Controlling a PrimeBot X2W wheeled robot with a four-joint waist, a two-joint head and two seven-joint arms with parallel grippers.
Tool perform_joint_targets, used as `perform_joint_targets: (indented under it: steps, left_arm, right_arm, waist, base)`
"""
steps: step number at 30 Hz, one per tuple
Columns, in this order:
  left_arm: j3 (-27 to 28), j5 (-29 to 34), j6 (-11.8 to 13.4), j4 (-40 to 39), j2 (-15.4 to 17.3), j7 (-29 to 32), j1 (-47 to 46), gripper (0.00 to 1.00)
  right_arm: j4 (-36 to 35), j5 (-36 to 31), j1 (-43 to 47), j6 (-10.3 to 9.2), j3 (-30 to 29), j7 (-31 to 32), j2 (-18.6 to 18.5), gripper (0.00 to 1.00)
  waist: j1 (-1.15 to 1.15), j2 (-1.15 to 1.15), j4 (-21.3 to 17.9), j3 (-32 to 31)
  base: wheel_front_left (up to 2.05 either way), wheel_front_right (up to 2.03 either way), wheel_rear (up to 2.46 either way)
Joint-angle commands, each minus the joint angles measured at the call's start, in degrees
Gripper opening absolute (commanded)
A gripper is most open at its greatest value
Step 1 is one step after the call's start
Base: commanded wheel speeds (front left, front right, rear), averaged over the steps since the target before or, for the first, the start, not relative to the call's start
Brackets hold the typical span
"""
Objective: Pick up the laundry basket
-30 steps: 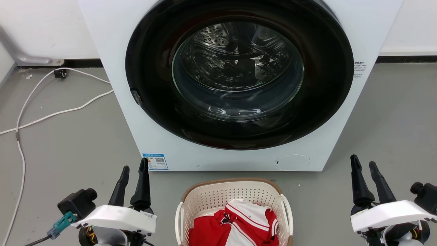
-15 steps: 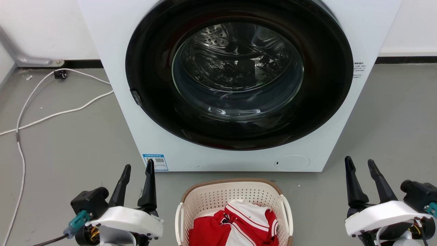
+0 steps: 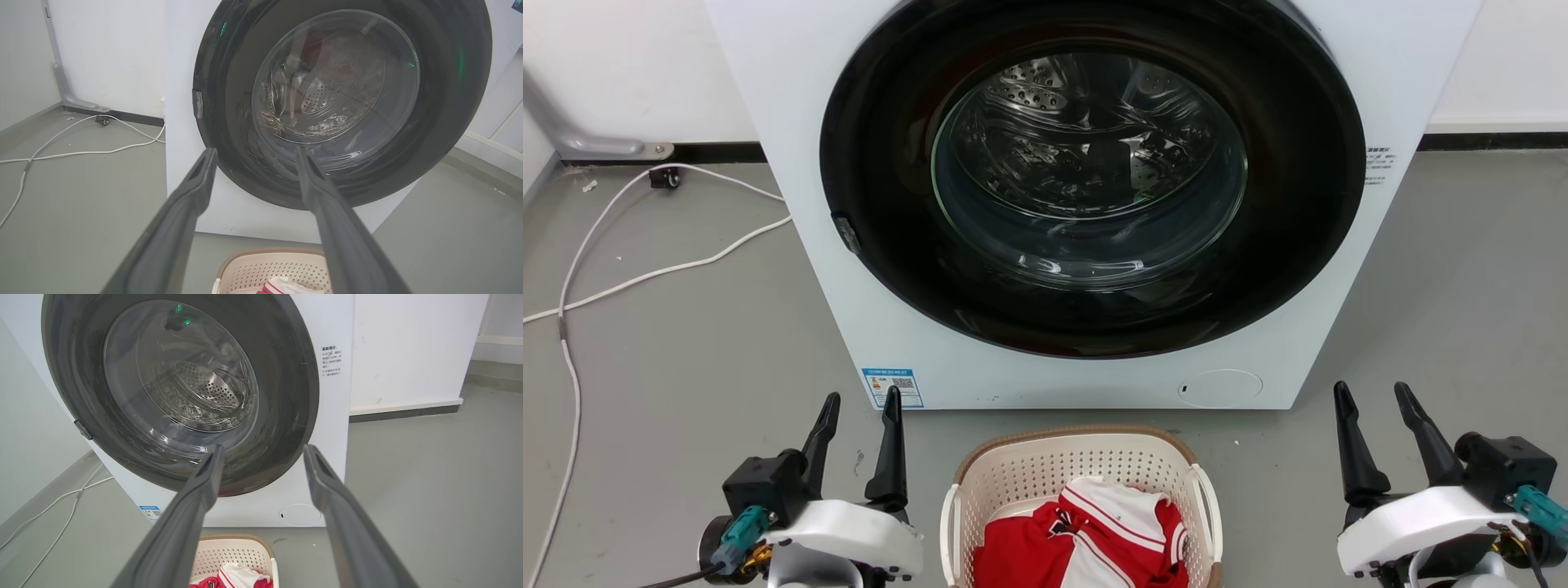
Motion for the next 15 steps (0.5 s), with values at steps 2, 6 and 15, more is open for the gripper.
perform_joint_targets:
  steps: [2, 6, 15]
  left_arm:
    - [-0.2, 1.94, 0.39, -0.05, 0.45, -0.71, 0.04, 1.0]
    - [-0.46, 3.96, 0.75, 0.24, 0.5, -1.19, 0.06, 1.0]
    - [-0.32, 7.81, 1.57, 0.62, 0.64, -2.19, 0.06, 1.0]
  right_arm:
    - [-0.68, -2.08, 0.33, -0.02, -0.06, -0.31, 0.17, 1.0]
    - [-0.93, -4.12, 0.66, -0.02, -0.16, -0.44, 0.19, 1.0]
    - [-1.13, -7.81, 0.93, -0.02, 0.2, -1.12, 0.23, 1.0]
  waist:
    - [-0.01, 0.0, -0.01, 0.03]
    - [-0.01, 0.0, -0.04, 0.04]
    - [-0.01, 0.0, -0.17, 0.1]
  base:
    - [0.0, 0.0, 0.0]
    - [0.0, 0.0, 0.0]
    - [0.0, 0.0, 0.0]
